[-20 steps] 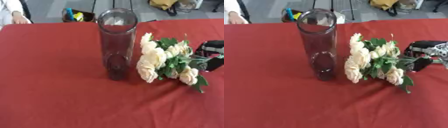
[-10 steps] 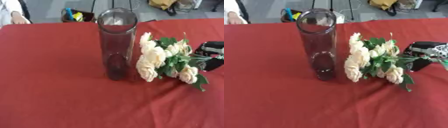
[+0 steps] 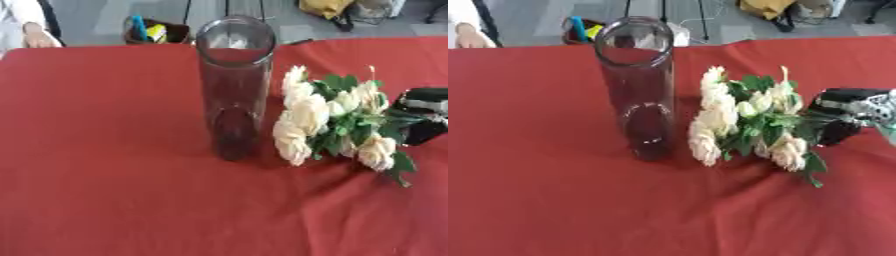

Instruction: Arrange flowers into the vase.

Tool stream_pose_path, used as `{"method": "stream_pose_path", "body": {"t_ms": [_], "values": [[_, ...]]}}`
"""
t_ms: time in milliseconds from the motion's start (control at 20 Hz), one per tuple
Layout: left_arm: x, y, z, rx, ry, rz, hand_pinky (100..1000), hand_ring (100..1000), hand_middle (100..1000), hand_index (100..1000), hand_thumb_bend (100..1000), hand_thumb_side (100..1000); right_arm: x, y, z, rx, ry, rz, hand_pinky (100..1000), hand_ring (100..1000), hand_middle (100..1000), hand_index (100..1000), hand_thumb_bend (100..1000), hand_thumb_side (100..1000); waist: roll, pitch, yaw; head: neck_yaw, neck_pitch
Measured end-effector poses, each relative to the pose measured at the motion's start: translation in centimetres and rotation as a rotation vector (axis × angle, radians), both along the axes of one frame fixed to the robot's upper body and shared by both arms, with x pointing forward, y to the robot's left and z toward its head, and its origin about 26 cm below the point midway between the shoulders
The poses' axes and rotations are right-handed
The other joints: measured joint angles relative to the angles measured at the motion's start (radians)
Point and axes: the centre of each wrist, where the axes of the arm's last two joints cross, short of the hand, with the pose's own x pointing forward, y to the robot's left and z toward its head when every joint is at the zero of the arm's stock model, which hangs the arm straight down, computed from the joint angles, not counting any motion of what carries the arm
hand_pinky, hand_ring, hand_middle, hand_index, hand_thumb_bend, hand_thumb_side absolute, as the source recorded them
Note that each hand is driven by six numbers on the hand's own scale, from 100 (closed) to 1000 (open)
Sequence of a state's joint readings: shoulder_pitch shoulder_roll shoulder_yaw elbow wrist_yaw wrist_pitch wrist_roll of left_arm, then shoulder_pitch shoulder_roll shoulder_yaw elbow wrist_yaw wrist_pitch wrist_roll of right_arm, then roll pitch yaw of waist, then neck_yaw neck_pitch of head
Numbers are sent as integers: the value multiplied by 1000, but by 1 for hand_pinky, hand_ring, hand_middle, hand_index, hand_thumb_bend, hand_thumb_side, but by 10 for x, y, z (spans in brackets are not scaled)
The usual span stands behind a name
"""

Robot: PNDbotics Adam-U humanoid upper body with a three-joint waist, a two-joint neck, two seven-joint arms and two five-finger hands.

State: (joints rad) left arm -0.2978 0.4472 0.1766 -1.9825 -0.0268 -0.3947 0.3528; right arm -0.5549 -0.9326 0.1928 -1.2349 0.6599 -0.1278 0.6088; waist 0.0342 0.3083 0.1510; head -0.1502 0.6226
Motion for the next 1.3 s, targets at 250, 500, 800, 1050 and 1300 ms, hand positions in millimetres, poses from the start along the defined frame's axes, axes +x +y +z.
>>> {"method": "stream_pose_path", "body": {"t_ms": [250,500,800,1050,1300], "values": [[0,0,0,7,4,-2,725,871,861,955,100,985,0,1,-1,3,3,1,436,100,111,186,100,479,0,0,-2,1,0],[0,0,0,12,7,-3,724,870,861,955,100,986,0,1,-2,11,-8,-7,301,100,100,127,100,523,0,0,-1,5,0],[0,0,0,25,13,-4,725,870,861,957,100,980,-1,0,-5,8,-66,-25,186,100,100,100,271,792,-1,1,-1,8,0],[0,0,0,41,20,-2,724,870,861,958,100,974,-2,0,-8,25,-182,-37,100,100,100,100,100,939,-2,1,-1,9,0],[0,0,0,55,24,-3,724,871,861,960,100,969,-3,2,-12,47,-307,-34,144,100,100,100,100,881,-4,1,6,9,0]]}}
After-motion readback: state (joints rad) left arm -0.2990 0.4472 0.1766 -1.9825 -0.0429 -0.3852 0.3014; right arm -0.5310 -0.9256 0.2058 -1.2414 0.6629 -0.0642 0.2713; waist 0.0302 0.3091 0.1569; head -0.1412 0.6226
